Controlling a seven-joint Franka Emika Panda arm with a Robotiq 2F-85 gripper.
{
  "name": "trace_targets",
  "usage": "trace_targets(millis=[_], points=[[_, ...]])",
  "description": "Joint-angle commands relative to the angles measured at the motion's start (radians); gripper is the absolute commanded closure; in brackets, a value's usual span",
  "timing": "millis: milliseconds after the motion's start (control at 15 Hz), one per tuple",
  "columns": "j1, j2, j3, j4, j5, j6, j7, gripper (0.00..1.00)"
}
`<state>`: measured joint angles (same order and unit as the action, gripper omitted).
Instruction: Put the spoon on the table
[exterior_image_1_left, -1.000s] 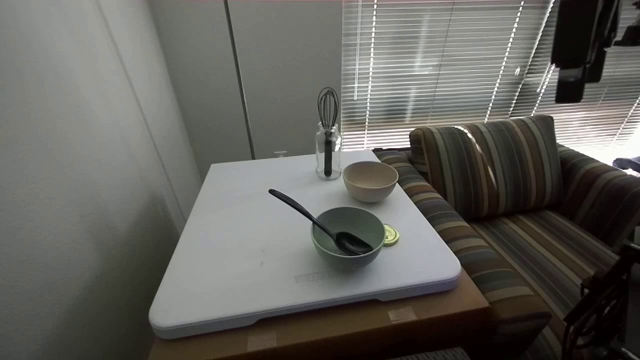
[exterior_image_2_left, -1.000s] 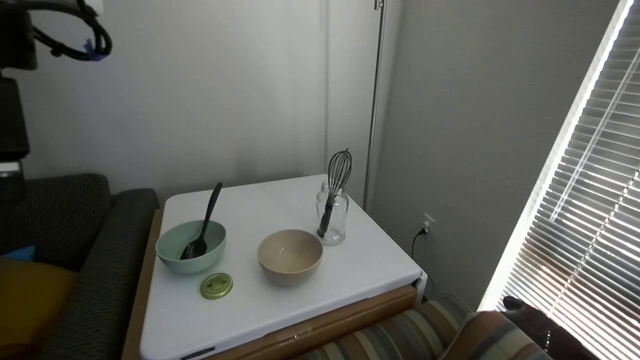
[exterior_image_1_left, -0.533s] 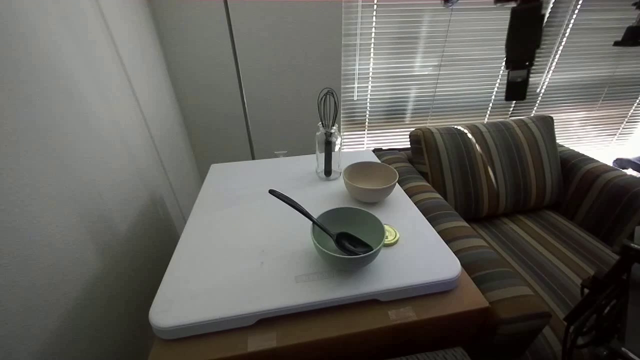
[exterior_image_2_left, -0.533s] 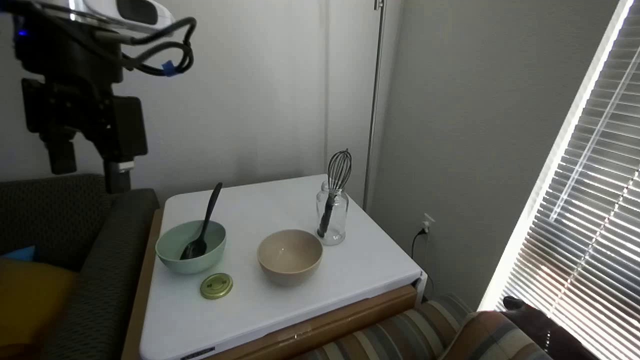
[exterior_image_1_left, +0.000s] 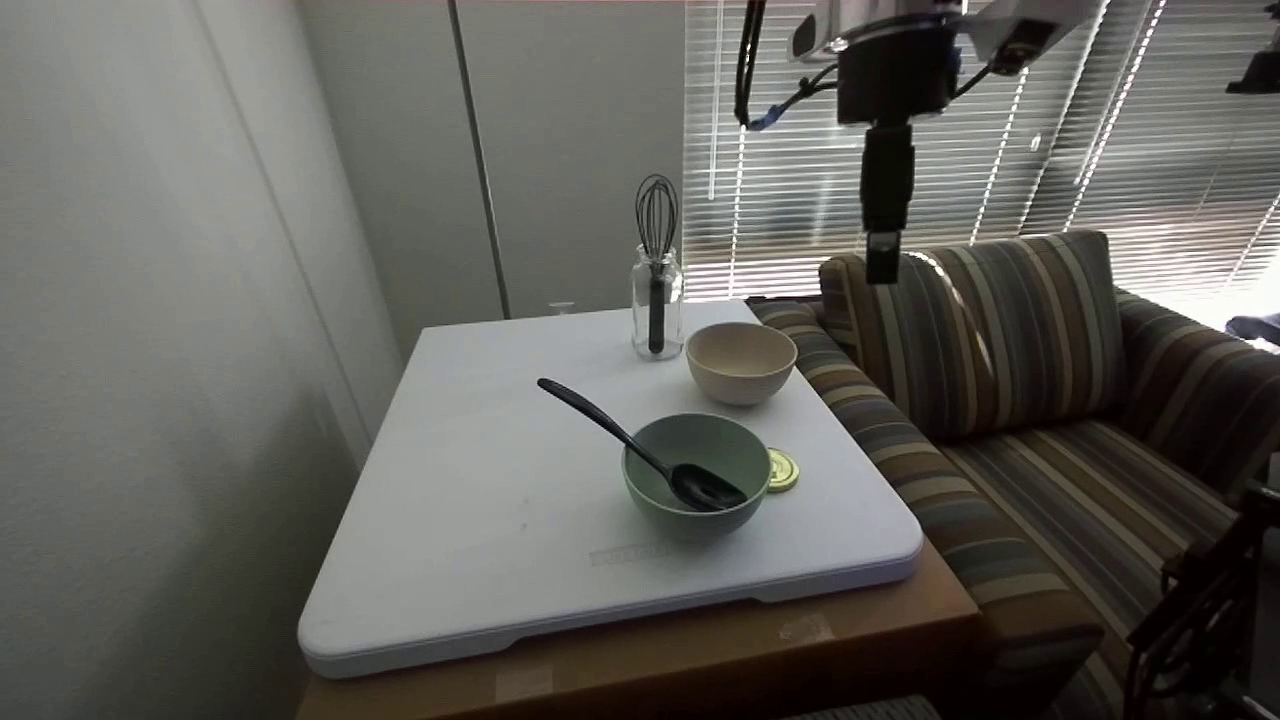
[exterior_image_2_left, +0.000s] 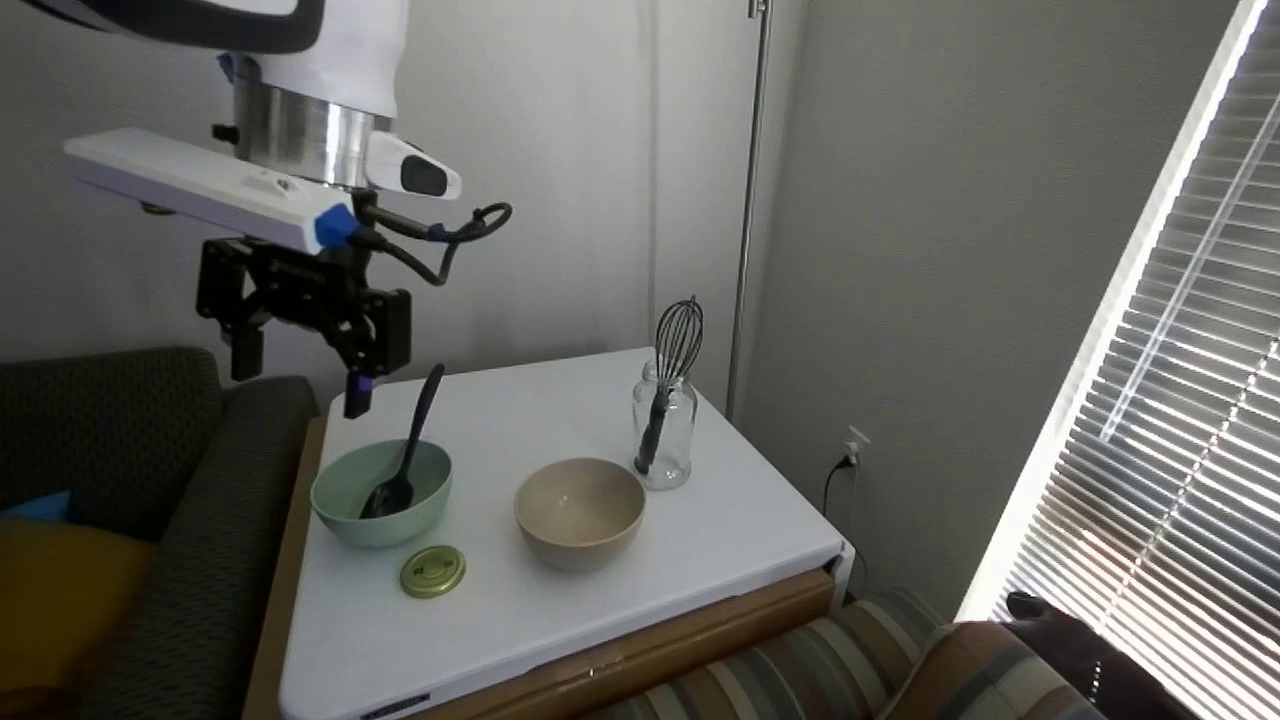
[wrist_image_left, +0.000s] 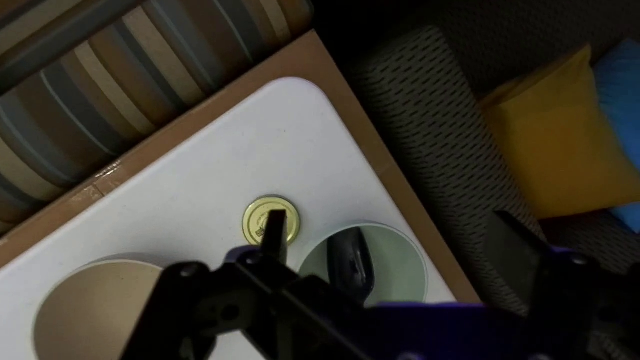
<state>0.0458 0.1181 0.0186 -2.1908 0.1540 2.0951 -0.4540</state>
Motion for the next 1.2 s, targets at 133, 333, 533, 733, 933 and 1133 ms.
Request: trace_targets(millis=[133,333,533,733,933,1133], points=[[-0.018,0.05,0.022,0.042,0.004,-0.002,0.003,0.0],[-0.018,0.076,0.025,0.053,-0.006,0.022,-0.019,0.0],[-0.008,0.188,0.043,0.173,-0.037,0.026,-0.052,0.0],[0.008,0.346,0.069,0.345,-0.118,0.061,-0.047,0.0],[0.001,0.506,0.105,0.529,-0.147,0.039,-0.078,0.0],[-0.003,0.663,0.143,0.708,-0.139,-0.009,-0.104,0.0]])
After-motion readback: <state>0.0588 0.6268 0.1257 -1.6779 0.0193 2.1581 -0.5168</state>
